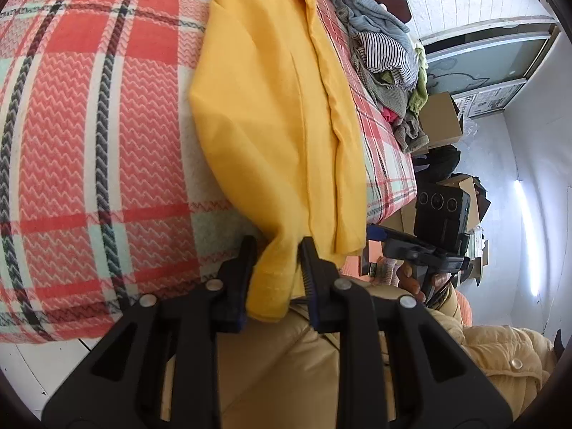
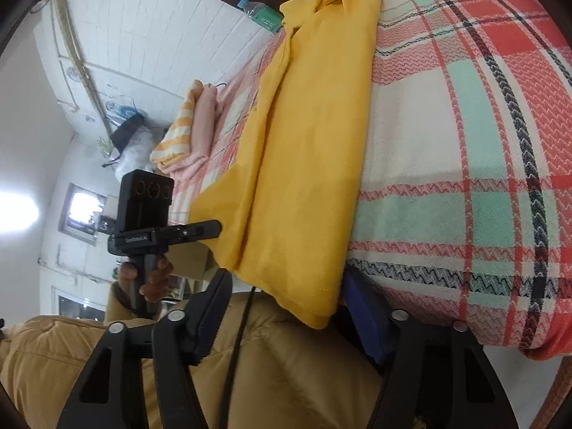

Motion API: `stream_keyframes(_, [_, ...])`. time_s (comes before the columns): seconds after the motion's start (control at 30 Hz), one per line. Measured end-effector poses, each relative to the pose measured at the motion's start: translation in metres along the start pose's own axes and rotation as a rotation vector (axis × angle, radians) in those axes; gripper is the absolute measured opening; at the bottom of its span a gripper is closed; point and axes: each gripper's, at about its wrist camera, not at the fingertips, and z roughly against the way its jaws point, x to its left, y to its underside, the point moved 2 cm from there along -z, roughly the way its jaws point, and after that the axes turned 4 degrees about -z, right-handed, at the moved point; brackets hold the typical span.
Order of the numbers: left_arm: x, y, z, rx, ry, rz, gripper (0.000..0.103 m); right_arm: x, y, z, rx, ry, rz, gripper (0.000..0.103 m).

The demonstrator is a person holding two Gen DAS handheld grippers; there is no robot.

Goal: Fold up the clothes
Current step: 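Pinch the shirt hem with both grippers and fold it up toward the collar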

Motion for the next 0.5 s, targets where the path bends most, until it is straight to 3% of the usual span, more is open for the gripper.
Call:
stream_keyframes(0.03, [0.000,0.000,0.000,0.001,0.000,0.001,0.027,-0.003,0.000,-0.002,0.012,0.002,-0.010,0.018])
stream_keyframes(0.07, [0.000,0.001,0.001,0.001,0.001,0.003,0.027,-0.006,0.001,-0.004,0.023,0.002,-0.018,0.013])
stream_keyframes(0.2, [0.003,0.002,0.002,0.000,0.024,0.025,0.027,-0.011,0.006,-0.013,0.040,-0.035,-0.044,0.012])
stream_keyframes(0.5, [0.001,-0.013,0.020,-0.056,0.168,0.106,0.019,0.005,-0.020,0.015,-0.080,-0.193,-0.050,0.010])
